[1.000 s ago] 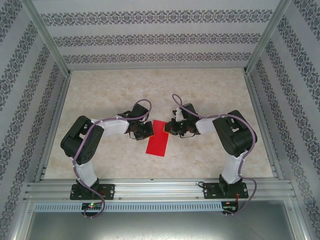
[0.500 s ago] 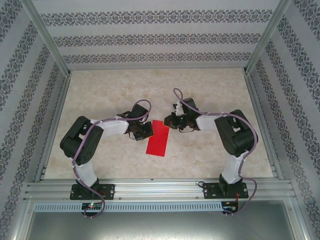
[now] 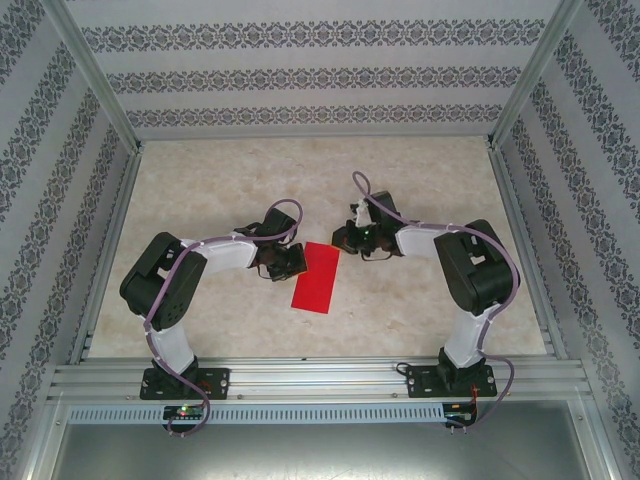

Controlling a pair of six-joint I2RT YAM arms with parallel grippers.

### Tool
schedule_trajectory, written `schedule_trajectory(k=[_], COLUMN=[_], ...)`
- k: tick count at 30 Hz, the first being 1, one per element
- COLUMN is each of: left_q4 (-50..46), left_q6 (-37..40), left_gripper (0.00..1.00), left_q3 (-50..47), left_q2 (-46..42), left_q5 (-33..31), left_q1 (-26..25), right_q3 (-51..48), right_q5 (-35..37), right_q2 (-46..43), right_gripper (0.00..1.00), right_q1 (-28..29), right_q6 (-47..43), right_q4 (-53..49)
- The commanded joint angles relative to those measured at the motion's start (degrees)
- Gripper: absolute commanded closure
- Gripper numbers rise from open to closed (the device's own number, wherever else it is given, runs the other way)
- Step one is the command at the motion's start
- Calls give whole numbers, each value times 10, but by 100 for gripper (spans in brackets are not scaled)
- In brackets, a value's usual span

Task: Fold a paper plane with a square sheet of paper (pick it up from the middle)
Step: Fold the square sheet of paper in half at the center of the table.

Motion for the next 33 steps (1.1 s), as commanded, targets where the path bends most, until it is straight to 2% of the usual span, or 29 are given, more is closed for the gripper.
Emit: schedule_trajectory(k=[1,11,19,28,33], left_q4=[-62,-62,-64,-64,-81], left_q6=[12,13,13,11,12], left_gripper=[100,100,100,100,100], left_q3=[-18,-19,-18,-16,-10], left_q2=[7,5,5,7,-1], left_q5=[-37,-36,-38,-34,-43], left_q1=[-4,-5,-4,-4,-5], right_q3=[16,-11,37,24,17], right_q5=[-11,18,10,30,12], right_q2=[13,84,22,66,72], right_gripper=[96,96,96,96,96], right_q1=[-7,-7,-10,-9,-9], right_q6=[-7,0,-15,-20,-14], right_q4=[-10,12,-45,-45,-30])
